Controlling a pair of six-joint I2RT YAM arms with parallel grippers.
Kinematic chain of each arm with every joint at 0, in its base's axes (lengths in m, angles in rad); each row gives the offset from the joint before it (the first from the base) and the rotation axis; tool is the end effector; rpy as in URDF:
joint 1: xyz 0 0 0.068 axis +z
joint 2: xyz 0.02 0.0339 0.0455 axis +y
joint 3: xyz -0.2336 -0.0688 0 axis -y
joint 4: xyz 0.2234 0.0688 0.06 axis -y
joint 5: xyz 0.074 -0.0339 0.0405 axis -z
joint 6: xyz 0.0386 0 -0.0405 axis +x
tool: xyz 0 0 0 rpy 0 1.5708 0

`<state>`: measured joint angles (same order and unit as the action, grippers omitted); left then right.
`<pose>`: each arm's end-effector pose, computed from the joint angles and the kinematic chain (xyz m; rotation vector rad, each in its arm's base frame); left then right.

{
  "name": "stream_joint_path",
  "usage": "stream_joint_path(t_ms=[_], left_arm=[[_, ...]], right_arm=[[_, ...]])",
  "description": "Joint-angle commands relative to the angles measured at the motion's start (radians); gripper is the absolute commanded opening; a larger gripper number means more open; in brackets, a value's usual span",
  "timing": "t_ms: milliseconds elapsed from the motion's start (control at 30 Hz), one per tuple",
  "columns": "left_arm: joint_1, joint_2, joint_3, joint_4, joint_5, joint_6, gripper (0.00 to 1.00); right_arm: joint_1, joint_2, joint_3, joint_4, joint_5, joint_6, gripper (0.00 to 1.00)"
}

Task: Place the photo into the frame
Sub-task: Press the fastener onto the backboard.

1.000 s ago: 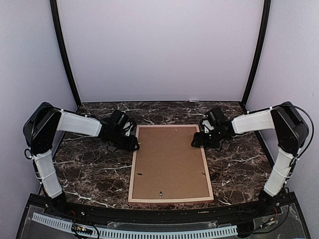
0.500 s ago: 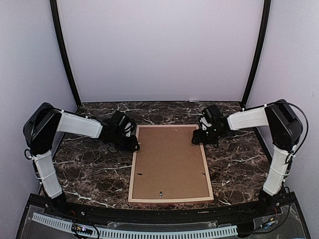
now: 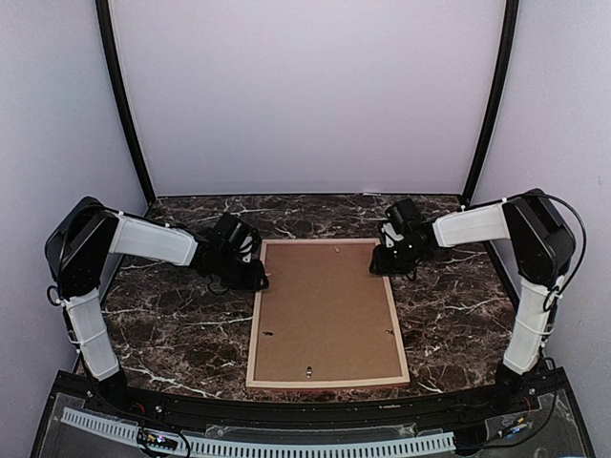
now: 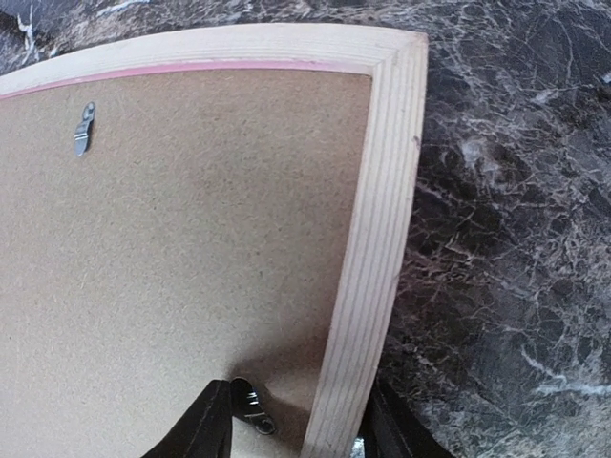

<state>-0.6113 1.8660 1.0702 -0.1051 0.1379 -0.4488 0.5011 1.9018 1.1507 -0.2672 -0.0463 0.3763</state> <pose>0.2892 -0.2091 0.1314 0.2697 2.5518 -0.6043 0.3142 0.1741 0.1300 -0.1816 2.6298 0.3727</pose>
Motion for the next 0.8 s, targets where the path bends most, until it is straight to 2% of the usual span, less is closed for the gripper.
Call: stream_joint_path(t_ms=[0, 267, 767], left_arm=[[-0.013, -0.001, -0.015, -0.031, -0.001, -0.002, 0.33], [-0.016, -0.001, -0.016, -0.033, -0.003, -0.004, 0.33], [-0.019, -0.004, -0.018, -0.035, -0.006, -0.004, 0.34]], right_arm=[[-0.007, 0.049, 0.012, -0.021, 0.026, -0.012, 0.43], [-0.026, 0.053, 0.016, -0.017, -0.01, -0.006, 0.32], [-0.086, 0.082, -0.018, 0.006, -0.183, 0.022, 0.24]])
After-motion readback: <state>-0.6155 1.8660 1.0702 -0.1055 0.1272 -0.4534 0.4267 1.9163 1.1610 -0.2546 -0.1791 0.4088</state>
